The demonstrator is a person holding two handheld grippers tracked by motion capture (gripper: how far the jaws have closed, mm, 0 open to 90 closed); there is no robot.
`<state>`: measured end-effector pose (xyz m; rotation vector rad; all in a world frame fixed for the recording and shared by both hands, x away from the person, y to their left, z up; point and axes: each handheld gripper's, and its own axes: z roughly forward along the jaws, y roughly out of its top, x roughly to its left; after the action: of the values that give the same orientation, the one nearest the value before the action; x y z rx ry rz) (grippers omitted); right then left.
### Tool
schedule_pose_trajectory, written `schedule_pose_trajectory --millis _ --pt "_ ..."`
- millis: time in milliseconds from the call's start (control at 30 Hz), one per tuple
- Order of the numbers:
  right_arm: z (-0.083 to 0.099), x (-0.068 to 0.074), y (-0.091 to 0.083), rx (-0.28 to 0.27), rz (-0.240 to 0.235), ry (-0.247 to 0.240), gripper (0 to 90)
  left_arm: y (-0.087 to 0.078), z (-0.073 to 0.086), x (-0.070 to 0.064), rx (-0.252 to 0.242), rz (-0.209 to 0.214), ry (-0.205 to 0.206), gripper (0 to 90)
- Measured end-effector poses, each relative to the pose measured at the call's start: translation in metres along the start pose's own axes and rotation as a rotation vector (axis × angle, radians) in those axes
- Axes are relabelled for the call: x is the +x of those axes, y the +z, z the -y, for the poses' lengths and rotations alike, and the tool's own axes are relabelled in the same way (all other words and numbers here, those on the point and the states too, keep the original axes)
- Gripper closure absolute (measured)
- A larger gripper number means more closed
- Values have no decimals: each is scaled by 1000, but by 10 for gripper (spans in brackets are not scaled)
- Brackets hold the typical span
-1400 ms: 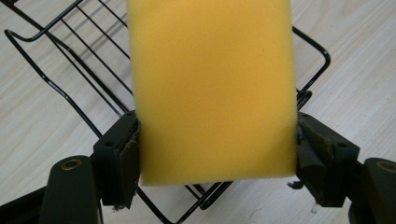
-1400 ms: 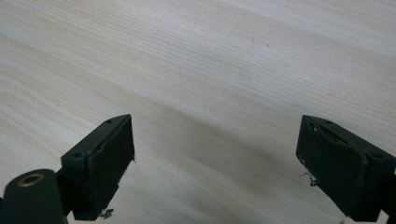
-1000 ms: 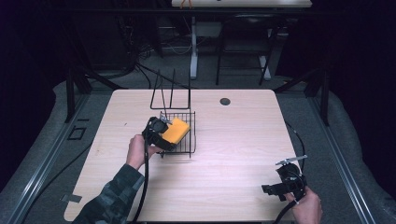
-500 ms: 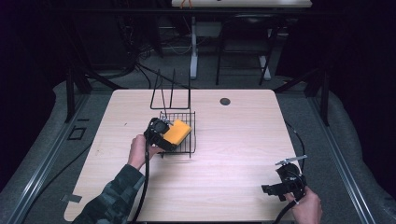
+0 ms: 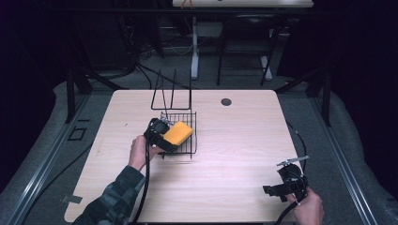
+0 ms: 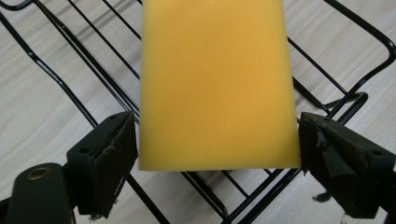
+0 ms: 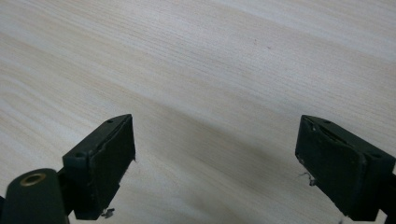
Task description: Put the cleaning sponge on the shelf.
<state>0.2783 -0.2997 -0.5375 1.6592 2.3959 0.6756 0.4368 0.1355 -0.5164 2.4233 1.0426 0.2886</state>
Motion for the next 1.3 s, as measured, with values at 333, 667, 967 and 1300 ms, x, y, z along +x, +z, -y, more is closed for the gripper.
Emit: schedule_pose_trajectory --millis 333,667,967,1300 --pt "1 0 -2 -10 -4 10 113 -16 5 0 -36 -42 -15 57" --pt "2 -1 -3 -13 1 13 113 -35 14 -2 -65 -86 -20 27" --pt "2 0 -3 -8 2 13 114 -52 33 -4 -70 -112 -21 23" --pt "2 1 -3 -11 2 13 114 -63 63 -10 -67 -117 -23 3"
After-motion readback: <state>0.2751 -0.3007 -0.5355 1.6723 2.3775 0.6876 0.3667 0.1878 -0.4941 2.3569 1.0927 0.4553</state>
